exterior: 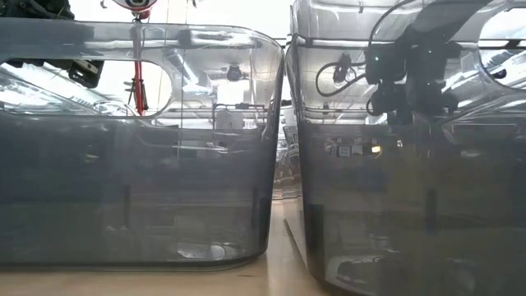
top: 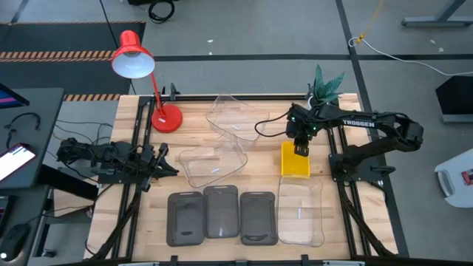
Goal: Stack baskets by color
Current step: Stack the left yellow bin on the right stacked yellow bins
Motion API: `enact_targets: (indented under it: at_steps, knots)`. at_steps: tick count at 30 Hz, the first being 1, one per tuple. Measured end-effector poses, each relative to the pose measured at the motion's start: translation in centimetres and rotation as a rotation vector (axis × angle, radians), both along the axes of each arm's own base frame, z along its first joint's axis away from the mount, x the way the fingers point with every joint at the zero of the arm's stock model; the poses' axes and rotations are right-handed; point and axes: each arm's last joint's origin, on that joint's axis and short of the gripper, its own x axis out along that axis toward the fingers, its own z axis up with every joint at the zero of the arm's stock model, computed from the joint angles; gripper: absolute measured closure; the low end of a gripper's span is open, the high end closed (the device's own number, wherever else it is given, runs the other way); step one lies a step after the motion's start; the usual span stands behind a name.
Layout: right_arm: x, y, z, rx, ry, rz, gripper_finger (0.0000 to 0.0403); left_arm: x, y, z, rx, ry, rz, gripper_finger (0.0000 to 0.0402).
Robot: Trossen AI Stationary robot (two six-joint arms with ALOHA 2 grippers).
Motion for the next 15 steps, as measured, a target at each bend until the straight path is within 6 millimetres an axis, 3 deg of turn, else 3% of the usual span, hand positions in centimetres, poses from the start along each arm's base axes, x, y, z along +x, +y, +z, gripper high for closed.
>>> enact_targets:
  at_steps: [15]
  knots:
    - [-0.3, -1.3, 0.2, -0.284, 0.117, -0.014, 0.0242, 0.0, 0.0, 0.0, 0.0, 0.001, 0.0, 0.0363]
